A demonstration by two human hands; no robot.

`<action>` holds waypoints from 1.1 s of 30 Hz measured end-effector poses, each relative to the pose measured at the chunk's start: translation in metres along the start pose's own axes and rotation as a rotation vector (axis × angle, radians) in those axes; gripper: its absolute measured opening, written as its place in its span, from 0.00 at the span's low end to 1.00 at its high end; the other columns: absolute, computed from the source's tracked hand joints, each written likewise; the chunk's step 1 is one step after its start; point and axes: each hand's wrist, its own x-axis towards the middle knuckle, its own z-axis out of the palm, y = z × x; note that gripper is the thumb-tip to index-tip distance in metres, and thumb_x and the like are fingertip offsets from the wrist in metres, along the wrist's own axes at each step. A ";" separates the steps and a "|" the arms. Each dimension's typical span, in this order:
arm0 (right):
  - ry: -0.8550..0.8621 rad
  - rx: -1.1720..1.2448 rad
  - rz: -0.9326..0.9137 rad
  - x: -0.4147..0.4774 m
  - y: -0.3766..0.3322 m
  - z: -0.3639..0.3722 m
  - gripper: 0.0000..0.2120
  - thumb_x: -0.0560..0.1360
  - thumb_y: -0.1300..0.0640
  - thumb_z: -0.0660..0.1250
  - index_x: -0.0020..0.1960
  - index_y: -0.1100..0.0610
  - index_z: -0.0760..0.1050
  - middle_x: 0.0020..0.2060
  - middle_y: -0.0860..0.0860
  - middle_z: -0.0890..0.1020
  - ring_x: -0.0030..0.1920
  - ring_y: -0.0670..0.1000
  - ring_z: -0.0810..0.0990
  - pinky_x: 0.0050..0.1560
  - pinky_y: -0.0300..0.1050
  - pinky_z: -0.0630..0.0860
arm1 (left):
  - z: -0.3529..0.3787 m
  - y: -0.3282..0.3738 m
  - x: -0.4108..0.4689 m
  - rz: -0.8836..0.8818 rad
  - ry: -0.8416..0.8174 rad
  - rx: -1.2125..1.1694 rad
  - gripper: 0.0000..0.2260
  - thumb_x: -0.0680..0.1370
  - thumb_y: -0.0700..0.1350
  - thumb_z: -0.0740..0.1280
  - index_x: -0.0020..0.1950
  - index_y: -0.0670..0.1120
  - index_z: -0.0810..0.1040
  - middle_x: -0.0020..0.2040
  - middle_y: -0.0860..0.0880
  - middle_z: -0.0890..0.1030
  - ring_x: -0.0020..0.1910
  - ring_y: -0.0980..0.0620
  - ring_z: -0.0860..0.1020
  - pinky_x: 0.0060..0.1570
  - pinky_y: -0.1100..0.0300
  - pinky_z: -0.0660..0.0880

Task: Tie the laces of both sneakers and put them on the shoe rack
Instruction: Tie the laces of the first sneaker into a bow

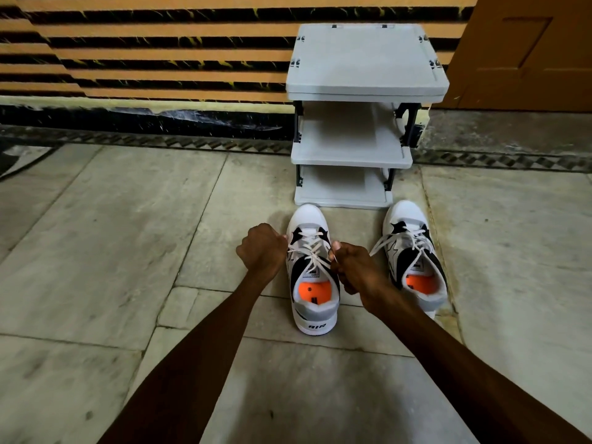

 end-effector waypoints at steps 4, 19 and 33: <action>0.020 -0.075 -0.035 -0.002 0.002 0.002 0.18 0.82 0.46 0.56 0.39 0.56 0.70 0.19 0.43 0.67 0.19 0.41 0.60 0.22 0.36 0.56 | 0.001 0.002 0.000 0.068 0.040 0.061 0.15 0.78 0.51 0.65 0.59 0.43 0.79 0.59 0.42 0.79 0.59 0.39 0.77 0.57 0.51 0.71; 0.098 0.003 -0.033 0.007 0.000 0.005 0.18 0.81 0.47 0.59 0.37 0.56 0.72 0.26 0.49 0.69 0.24 0.45 0.65 0.24 0.37 0.61 | 0.021 -0.024 0.010 -0.171 -0.175 -0.653 0.10 0.75 0.43 0.70 0.35 0.44 0.75 0.44 0.36 0.85 0.39 0.39 0.85 0.45 0.45 0.82; 0.143 0.111 0.032 -0.007 0.014 0.007 0.18 0.82 0.50 0.57 0.35 0.55 0.70 0.25 0.49 0.67 0.23 0.46 0.64 0.24 0.37 0.64 | 0.056 -0.025 0.035 -0.212 -0.143 -0.568 0.12 0.70 0.47 0.73 0.41 0.38 0.82 0.41 0.39 0.86 0.38 0.39 0.85 0.42 0.45 0.83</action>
